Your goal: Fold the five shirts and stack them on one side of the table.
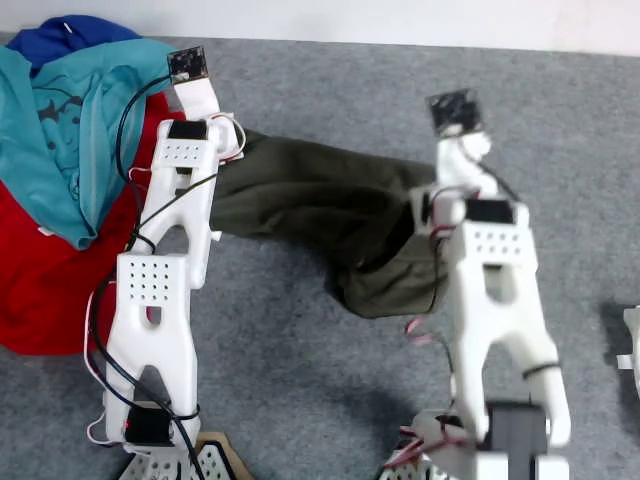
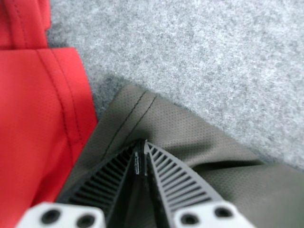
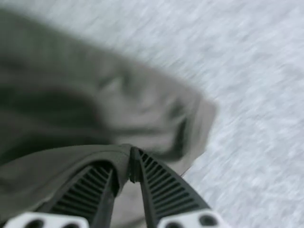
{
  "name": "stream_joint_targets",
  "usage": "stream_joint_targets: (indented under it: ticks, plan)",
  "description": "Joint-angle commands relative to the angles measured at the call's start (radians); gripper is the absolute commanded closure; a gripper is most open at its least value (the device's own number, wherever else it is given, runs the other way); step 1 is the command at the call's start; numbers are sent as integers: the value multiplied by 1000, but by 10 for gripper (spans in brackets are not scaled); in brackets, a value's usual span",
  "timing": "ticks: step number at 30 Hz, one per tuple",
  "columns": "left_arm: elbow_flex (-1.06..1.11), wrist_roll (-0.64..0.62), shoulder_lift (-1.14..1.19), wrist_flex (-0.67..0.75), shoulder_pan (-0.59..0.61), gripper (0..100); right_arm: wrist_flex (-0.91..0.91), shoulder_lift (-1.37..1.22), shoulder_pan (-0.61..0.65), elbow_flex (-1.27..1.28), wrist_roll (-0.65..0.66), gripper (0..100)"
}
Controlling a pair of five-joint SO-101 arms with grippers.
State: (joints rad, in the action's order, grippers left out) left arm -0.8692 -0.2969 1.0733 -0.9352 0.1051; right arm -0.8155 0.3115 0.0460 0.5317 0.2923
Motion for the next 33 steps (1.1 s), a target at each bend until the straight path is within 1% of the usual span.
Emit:
stream_joint_targets:
  ticks: [1,3,6,9,11,16,19,24,25,27,31,33]
  plan:
    - [-18,-2,1,14,28,990,18,191,30,104,-15,991]
    - [-18,-2,2,12,28,990,62,226,25,143,-14,985]
    - [-18,-2,2,11,28,990,67,203,-5,127,-15,943]
    - [-18,-2,2,11,28,990,96,117,-41,71,-15,968]
    - [-18,-2,4,11,28,990,91,24,-56,-2,-11,961]
    - [-18,-2,4,11,28,990,31,-211,-74,-202,3,800]
    - [-18,-2,4,11,28,990,-7,-303,-76,-325,0,793]
    - [-18,-2,4,11,28,990,-68,-363,-68,-493,-5,793]
    - [-18,-2,4,11,28,990,-82,-378,-65,-532,-26,793]
    - [-18,-2,4,11,28,990,-142,-430,-61,-611,-41,793]
    - [-18,-2,4,11,28,990,-455,-584,-38,-816,-44,793]
    - [-18,-2,4,11,28,990,-568,-628,-36,-897,-44,793]
